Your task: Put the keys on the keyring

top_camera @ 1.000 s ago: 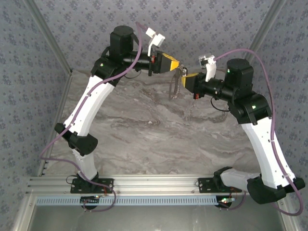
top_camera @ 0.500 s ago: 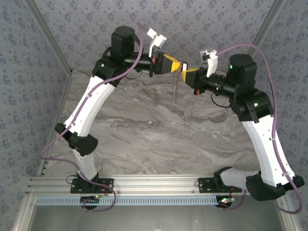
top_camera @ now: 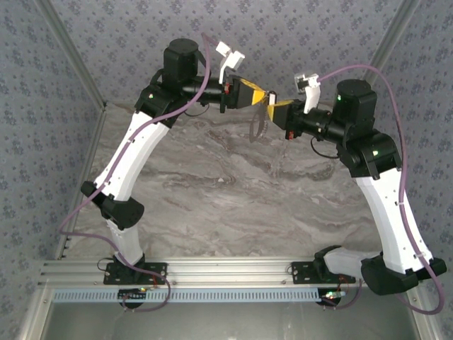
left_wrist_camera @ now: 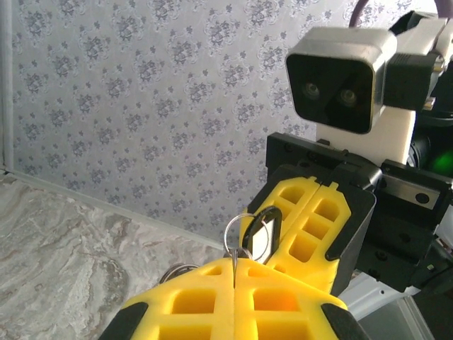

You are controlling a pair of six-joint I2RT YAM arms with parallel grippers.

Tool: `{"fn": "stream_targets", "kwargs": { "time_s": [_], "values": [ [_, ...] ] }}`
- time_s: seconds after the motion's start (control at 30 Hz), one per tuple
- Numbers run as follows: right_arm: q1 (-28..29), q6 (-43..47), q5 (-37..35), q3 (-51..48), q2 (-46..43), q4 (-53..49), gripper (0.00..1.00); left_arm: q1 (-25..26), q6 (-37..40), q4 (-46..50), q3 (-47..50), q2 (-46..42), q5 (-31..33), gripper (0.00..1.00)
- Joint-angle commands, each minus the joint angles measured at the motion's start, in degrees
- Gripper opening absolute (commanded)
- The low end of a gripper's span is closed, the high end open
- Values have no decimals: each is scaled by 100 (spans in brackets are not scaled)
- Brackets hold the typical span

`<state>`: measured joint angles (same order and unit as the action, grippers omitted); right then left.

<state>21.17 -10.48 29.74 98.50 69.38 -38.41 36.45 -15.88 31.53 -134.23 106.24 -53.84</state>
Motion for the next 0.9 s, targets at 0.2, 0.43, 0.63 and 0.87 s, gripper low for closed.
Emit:
{"fn": "stream_targets", "kwargs": {
  "time_s": [0.2,0.43,0.63,0.87],
  "values": [
    [-51,-103,32,-296,-345,71,0,25,63,-126,-191,-182,87,0],
    [-54,-112,103,-339,-277,54,0,21,33,-132,-191,-198,88,0],
    [-69,-109,120,-336,-186,27,0,38,32,-122,-185,-217,84,0],
    [-76,-112,133,-132,-92,64,0,30,67,-95,-165,-217,84,0]
  ]
}}
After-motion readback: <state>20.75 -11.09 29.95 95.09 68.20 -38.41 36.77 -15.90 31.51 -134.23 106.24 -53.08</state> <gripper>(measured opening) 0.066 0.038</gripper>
